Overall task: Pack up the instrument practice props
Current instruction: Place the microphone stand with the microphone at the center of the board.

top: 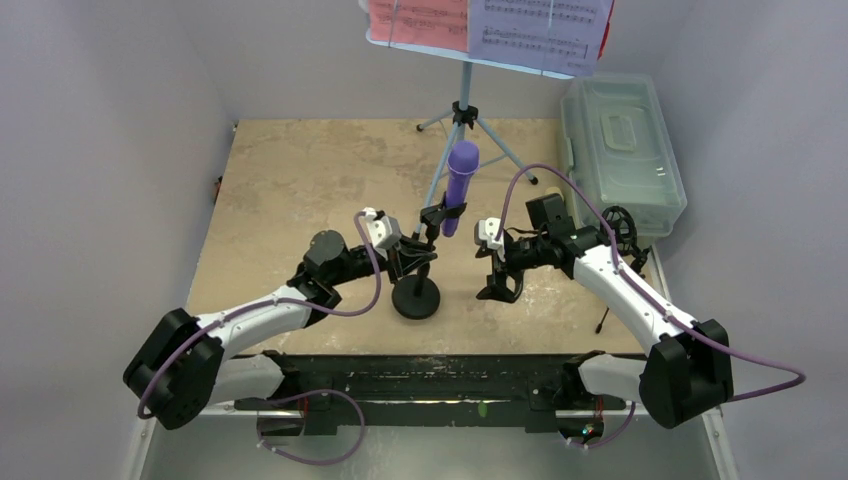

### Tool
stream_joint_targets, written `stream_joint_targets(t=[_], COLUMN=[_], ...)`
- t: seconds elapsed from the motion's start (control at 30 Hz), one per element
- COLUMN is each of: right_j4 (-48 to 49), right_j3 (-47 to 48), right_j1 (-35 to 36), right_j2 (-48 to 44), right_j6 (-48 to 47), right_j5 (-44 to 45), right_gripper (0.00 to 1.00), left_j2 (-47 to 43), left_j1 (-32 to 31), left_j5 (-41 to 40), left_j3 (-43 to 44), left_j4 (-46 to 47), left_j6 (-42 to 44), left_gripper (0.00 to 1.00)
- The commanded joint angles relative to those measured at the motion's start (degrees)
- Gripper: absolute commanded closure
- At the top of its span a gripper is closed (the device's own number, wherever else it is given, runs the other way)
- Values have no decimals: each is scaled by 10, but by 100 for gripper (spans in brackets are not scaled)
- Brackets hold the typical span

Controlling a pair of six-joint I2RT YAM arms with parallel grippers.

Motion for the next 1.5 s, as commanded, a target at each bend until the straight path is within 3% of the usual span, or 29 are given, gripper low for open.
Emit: stream_joint_targets(t=[0.0,0.27,0.57,0.77,0.9,1.23,1.47], right_j4=[-8,-19,-27,-31,-36,-46,-98], right_j3=[-4,-3,1,3,5,10,57], right_j1=[0,-1,-5,-11,-15,-17,-16], right_j2=[-11,-12,-11,-12,-14,-38,-37], right_j6=[-22,-35,-43,-45,-46,-50,-86], right_j5=[-18,-22,-33,-38,-44,-57,-57], right_gripper=[1,1,1,1,1,1,1], left_j2=[22,49,73,47,-7,-181,-264], left_j1=[-23,-36,-37,-36,-36,-36,-36], left_j5=[-35,-57,-84,-161,-189,-230,-222], left_j3=[6,-56,-119,-149,-160,-176,-168], left_j4=[119,257,319,309,266,89,38], left_j6=[70,85,48,-18,-35,-51,-47], left_gripper=[100,100,99,53,33,27,27])
